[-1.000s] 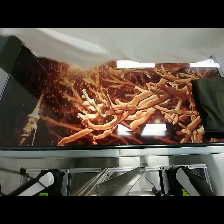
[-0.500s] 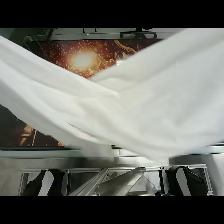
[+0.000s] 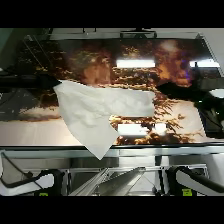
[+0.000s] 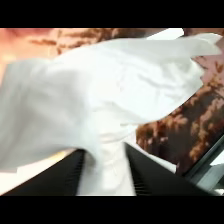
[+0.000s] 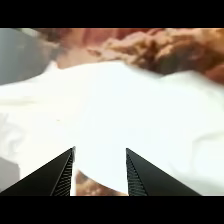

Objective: Fold the shirts.

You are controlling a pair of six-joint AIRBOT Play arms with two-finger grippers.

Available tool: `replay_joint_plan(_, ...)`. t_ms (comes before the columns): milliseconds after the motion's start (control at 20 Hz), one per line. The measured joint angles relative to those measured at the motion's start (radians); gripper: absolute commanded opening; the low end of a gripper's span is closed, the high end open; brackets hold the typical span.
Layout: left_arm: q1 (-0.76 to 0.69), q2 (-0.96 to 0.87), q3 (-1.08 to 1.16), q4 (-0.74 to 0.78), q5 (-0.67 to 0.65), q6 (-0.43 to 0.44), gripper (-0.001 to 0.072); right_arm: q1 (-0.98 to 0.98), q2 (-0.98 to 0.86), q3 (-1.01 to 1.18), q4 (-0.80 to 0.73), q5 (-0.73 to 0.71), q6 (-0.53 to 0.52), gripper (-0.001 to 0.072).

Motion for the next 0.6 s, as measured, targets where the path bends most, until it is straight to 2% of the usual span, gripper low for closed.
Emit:
replay_joint_plan(100, 0.003, -0.122, 0.041, 0.063, 0.013, -0.047, 0.0711, 0.007, -0.092, -0.003, 0.021, -0.084, -0.039, 0.0370)
replay_joint_plan(150, 0.012, -0.172, 0.071, 0.091, 0.003, -0.079, 0.0711, 0.003, -0.121, 0.008, 0.025, -0.100, -0.054, 0.0421)
replay_joint_plan(200, 0.023, -0.212, 0.096, 0.115, -0.018, -0.109, 0.0711, -0.005, -0.140, 0.022, 0.029, -0.108, -0.063, 0.0511)
replay_joint_plan(400, 0.056, -0.259, 0.080, 0.161, -0.112, -0.207, 0.0710, -0.061, -0.179, 0.069, -0.044, -0.050, -0.064, 0.0513)
replay_joint_plan(600, 0.027, -0.161, -0.140, 0.181, -0.154, -0.260, 0.0710, -0.093, -0.189, 0.082, -0.236, 0.068, 0.014, 0.0513)
